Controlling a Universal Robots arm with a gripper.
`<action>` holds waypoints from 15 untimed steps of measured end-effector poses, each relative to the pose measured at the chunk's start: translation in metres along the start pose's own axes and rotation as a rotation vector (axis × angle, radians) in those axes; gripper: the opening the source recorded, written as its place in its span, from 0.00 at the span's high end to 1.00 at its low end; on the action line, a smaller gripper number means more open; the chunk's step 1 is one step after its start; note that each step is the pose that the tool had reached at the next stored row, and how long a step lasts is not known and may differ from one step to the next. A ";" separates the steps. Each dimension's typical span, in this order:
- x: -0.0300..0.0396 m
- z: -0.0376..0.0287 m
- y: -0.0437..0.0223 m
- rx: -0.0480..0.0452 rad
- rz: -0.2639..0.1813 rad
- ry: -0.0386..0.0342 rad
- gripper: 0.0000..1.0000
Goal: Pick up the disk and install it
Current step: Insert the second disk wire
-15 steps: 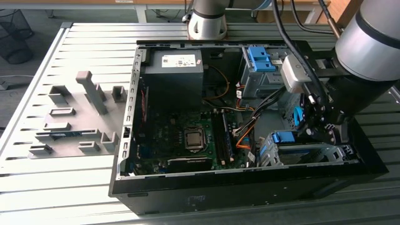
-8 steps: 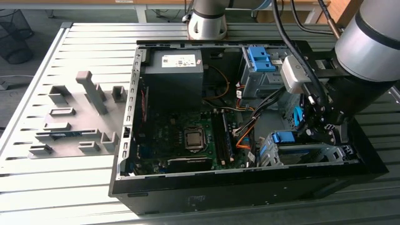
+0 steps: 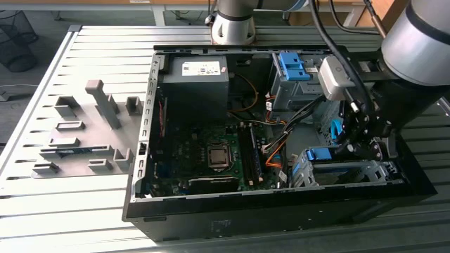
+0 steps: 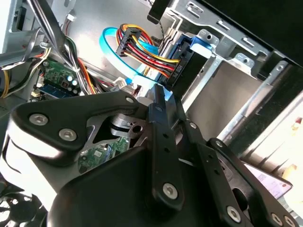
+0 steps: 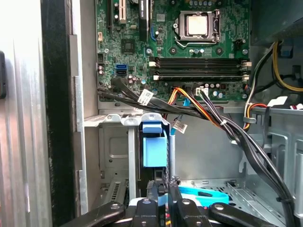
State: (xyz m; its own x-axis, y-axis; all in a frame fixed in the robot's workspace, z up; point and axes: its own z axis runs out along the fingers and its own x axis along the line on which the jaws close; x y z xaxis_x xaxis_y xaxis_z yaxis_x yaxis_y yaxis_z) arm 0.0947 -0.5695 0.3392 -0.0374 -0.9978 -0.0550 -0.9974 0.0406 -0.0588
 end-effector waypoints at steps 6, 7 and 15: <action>-0.0004 -0.0078 -0.0005 -0.0008 0.000 -0.0002 0.78; -0.0004 -0.0078 -0.0005 -0.0008 0.000 -0.0003 0.84; -0.0004 -0.0080 -0.0005 -0.0008 0.000 0.0000 0.89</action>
State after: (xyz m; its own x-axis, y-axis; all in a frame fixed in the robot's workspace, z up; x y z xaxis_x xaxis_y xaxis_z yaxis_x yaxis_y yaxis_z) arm 0.0947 -0.5695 0.3472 -0.0374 -0.9978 -0.0550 -0.9975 0.0406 -0.0579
